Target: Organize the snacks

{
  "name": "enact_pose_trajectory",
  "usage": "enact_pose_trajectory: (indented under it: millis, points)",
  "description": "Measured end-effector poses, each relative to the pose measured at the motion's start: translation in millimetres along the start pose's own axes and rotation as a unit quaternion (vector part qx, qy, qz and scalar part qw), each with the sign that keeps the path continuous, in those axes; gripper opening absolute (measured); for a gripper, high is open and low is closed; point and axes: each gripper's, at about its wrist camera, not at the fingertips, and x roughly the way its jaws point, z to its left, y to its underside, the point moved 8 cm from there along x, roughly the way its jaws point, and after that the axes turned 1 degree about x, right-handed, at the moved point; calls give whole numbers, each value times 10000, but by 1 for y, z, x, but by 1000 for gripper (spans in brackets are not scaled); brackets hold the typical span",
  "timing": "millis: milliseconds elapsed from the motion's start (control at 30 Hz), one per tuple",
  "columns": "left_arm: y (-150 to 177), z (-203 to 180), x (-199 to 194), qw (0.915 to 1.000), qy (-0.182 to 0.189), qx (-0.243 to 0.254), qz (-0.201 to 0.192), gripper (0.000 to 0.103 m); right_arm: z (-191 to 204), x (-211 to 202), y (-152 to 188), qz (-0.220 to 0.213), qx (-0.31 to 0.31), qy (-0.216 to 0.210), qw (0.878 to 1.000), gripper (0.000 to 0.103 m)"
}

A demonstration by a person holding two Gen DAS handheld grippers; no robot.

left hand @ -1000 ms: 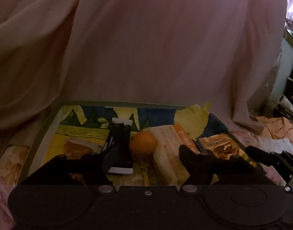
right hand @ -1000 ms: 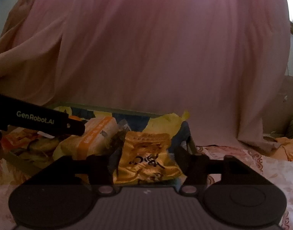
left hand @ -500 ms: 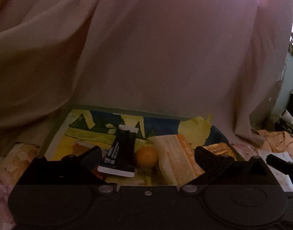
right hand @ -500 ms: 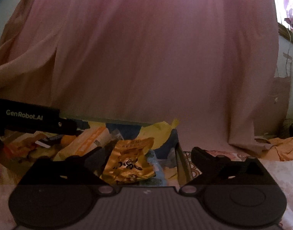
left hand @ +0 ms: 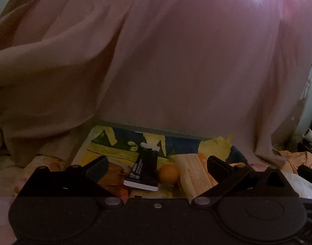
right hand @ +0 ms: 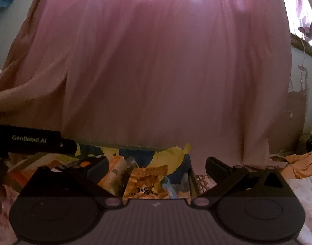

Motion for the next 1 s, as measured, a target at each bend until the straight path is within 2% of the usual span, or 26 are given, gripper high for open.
enact_pose_trajectory:
  millis: [400, 767, 1000]
  points:
    - [2, 11, -33, 9992, -155, -217, -306, 102, -6, -21, -11, -194, 147, 104, 9996, 103]
    - [-3, 19, -62, 9979, -323, -149, -532, 102, -6, -38, -19, -305, 198, 115, 9993, 103]
    - [5, 26, -79, 9974, -430, -208, -531, 102, -1, -50, -25, -386, 146, 87, 9991, 103]
